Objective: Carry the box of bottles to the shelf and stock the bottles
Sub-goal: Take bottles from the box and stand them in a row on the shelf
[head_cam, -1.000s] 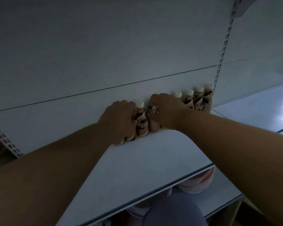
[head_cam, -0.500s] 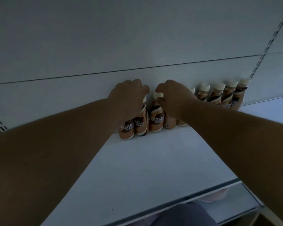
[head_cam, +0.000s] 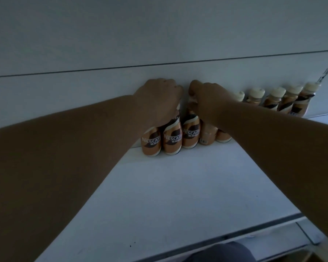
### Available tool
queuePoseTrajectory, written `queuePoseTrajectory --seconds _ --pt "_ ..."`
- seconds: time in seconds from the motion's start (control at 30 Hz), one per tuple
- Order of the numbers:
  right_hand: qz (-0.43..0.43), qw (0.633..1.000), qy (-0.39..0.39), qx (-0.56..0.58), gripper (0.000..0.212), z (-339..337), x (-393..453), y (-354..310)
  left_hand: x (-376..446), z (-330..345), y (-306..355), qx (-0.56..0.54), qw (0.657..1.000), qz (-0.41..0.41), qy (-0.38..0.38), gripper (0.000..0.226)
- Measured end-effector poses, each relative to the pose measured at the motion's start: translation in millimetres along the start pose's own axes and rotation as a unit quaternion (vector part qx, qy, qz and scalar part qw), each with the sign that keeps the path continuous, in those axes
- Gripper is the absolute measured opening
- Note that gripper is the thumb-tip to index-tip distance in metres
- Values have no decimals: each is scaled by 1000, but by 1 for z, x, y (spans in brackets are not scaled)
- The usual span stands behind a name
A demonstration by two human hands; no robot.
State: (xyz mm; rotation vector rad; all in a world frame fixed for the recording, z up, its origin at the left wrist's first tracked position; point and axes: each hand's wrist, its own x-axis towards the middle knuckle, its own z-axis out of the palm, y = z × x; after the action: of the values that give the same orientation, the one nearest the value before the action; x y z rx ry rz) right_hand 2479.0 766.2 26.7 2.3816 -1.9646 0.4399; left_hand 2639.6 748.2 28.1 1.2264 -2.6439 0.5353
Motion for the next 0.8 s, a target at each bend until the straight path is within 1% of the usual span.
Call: queuePoseTrajectory --seconds 0.1,0.23,0.3,0.5,0.63,0.8 --pt "2 1000 -1 -16 28 -2 -1 -1 0 -1 1 -4 1000 6 -8 39" --pt "4 1000 -6 -23 28 -7 -4 -3 2 -5 2 -10 1000 -4 -11 29" --pt "4 1000 -8 -19 29 -8 -6 -2 1 -5 3 7 1000 -4 -10 27" --pt "-15 1000 -13 -23 30 -6 -3 -7 4 -2 5 39 999 -9 -4 30" --pt "-17 999 -31 -18 37 -5 0 -5 4 3 6 36 999 -7 17 34" --pt "-18 1000 -15 1 40 -2 2 -3 5 6 4 33 999 -10 24 36"
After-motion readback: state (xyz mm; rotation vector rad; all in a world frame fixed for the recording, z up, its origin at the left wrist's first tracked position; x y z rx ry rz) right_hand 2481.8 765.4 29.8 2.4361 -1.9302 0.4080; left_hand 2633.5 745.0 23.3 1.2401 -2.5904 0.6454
